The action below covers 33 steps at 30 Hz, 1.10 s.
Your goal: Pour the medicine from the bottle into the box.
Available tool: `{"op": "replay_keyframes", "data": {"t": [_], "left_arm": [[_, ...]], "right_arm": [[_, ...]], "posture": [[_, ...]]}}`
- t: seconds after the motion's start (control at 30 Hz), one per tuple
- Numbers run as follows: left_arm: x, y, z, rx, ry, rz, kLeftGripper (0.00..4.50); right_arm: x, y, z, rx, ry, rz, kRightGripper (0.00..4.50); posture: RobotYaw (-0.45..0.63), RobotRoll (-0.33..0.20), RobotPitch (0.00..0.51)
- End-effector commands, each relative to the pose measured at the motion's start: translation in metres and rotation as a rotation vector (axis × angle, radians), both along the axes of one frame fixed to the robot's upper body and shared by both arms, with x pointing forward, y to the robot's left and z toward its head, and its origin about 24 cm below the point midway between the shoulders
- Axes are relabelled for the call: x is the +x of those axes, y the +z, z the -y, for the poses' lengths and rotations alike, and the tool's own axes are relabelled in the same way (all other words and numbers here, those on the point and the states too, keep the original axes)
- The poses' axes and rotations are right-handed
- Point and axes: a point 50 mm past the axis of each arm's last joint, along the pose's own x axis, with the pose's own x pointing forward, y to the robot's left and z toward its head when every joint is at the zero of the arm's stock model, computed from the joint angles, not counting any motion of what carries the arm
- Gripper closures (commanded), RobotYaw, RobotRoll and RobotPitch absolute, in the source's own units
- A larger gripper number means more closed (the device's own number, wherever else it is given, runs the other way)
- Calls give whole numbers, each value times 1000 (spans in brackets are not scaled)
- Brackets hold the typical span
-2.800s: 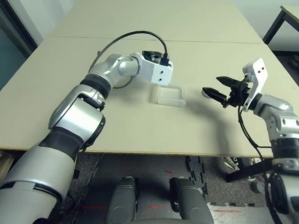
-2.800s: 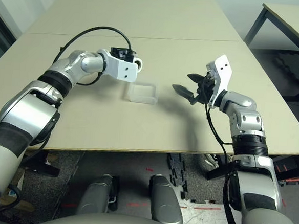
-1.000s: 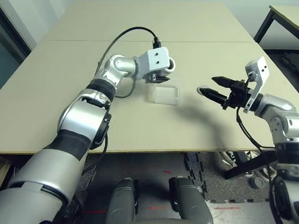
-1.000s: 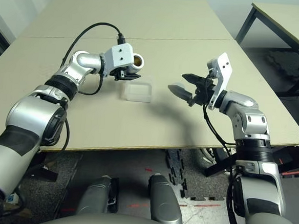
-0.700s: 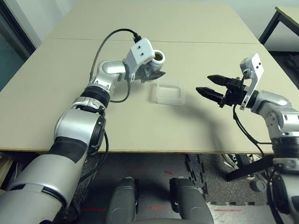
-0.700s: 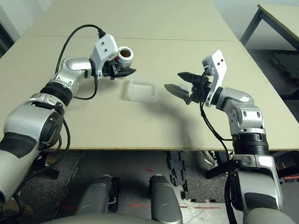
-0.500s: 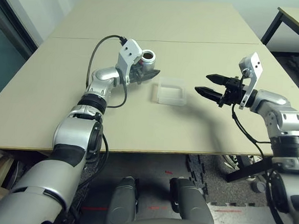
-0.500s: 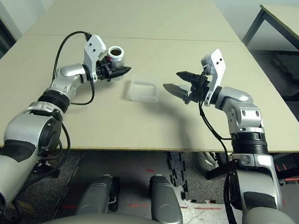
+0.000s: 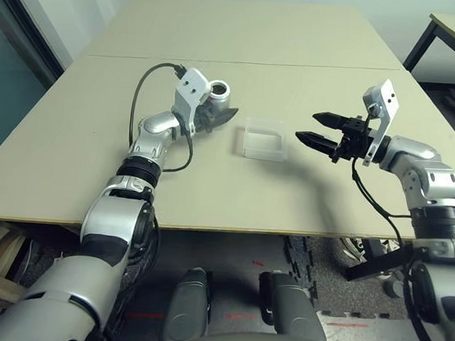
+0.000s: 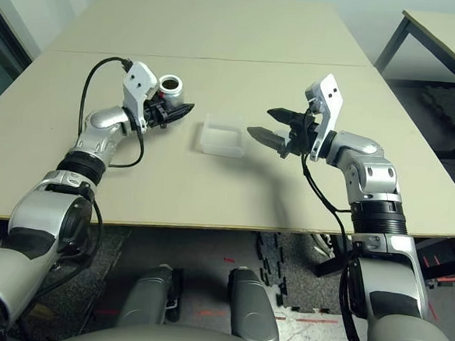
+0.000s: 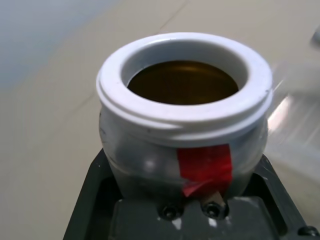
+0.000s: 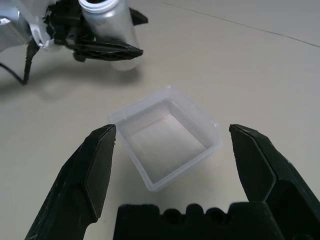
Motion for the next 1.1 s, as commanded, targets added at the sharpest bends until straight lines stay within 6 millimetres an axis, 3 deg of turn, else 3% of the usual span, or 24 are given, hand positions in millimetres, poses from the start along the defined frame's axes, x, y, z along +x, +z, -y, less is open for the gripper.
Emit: {"op": "replay_keyframes", "data": {"t": [0.03, 0.13, 0.23, 0.4, 0.53, 0.9, 1.1], "left_arm": [[6, 15, 21, 366, -54, 180, 1825], [12, 32, 46, 745, -119, 357, 1825], [14, 34, 65, 1157, -227, 509, 1825], [13, 30, 78, 1539, -360, 638, 1825], [13, 39, 86, 1550, -349, 658, 1825], [14, 35, 80, 1575, -352, 677, 1825], [12, 36, 83, 1335, -309, 526, 1825]], "right_arm": [[4, 5, 4, -6, -14, 17, 0], [6, 7, 5, -8, -15, 21, 0], [7, 8, 5, -3, -18, 27, 0], [5, 7, 3, 12, -22, 30, 0], [2, 6, 6, 26, -40, 35, 0], [0, 8, 9, 23, -51, 33, 0], [0, 8, 9, 17, -45, 30, 0]], "posture": [[-131, 0, 92], [-133, 0, 91], [-136, 0, 91], [-164, 0, 88], [-186, 0, 84], [-183, 0, 84], [-170, 0, 86]]}}
